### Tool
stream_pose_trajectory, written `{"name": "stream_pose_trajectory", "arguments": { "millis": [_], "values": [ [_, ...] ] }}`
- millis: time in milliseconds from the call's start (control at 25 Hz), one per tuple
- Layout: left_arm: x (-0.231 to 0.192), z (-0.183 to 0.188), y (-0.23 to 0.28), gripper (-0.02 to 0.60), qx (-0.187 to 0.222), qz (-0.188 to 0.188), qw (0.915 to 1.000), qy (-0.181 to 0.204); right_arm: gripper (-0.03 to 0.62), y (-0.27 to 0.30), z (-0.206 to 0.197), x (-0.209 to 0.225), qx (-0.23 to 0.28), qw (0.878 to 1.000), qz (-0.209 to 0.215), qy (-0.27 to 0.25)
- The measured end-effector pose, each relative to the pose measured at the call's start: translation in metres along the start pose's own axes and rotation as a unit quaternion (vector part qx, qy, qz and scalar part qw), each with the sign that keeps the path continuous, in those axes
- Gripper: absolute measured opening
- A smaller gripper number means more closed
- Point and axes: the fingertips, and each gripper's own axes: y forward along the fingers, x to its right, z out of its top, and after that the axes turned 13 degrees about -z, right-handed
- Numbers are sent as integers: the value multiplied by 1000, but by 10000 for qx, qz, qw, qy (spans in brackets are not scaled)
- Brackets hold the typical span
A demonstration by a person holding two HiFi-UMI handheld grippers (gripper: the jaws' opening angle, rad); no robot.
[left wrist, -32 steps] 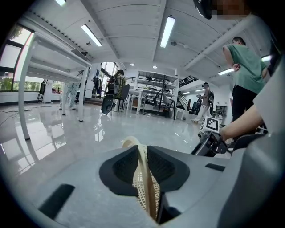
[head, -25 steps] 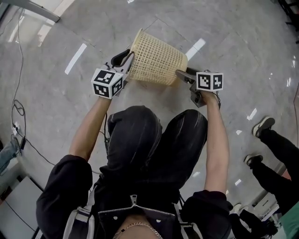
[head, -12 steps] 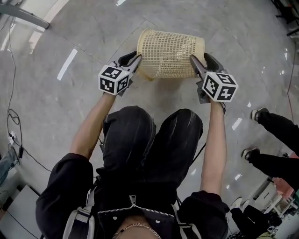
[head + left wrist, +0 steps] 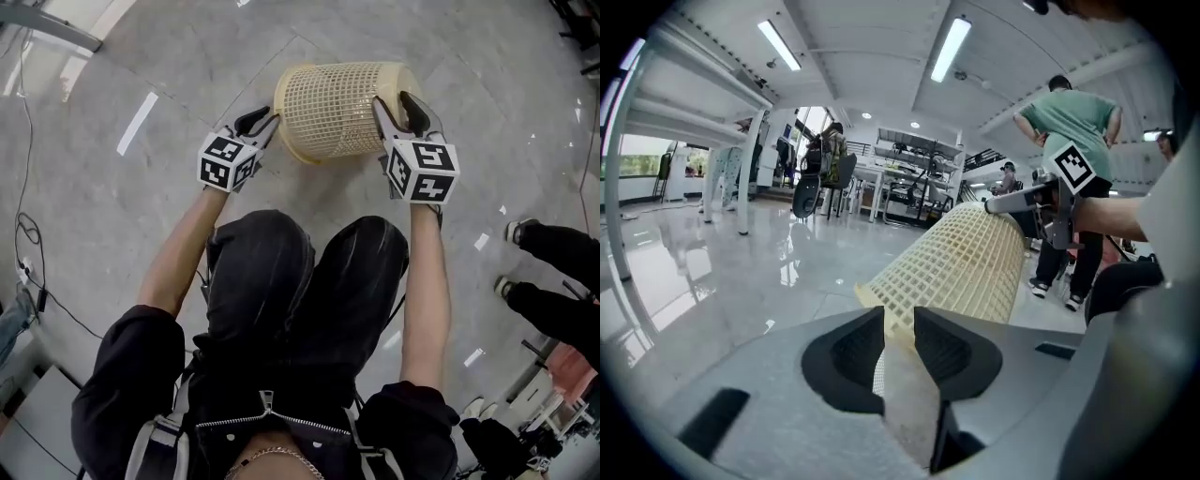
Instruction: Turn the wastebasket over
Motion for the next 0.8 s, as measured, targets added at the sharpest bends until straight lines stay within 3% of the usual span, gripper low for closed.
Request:
{"name": "stream_pose_trajectory", "arguments": {
  "millis": [240,400,480,680,800],
  "values": [
    [11,32,-6,94,149,-147,9988,435,197,4,8,-54,18,9991,286,-313],
    [27,36,5,94,156,-399,9979,481,189,10,8,-98,-46,9976,386,-569],
    [31,33,7,94,148,-456,9979,427,183,10,9,-113,-80,9975,603,-365],
    [29,19,1,81,200,-420,9988,146,73,24,-9,-117,-538,9921,846,759],
    [26,10,-2,81,200,-399,9990,-4,40,30,-19,-116,-701,9930,706,630]
  ]
}}
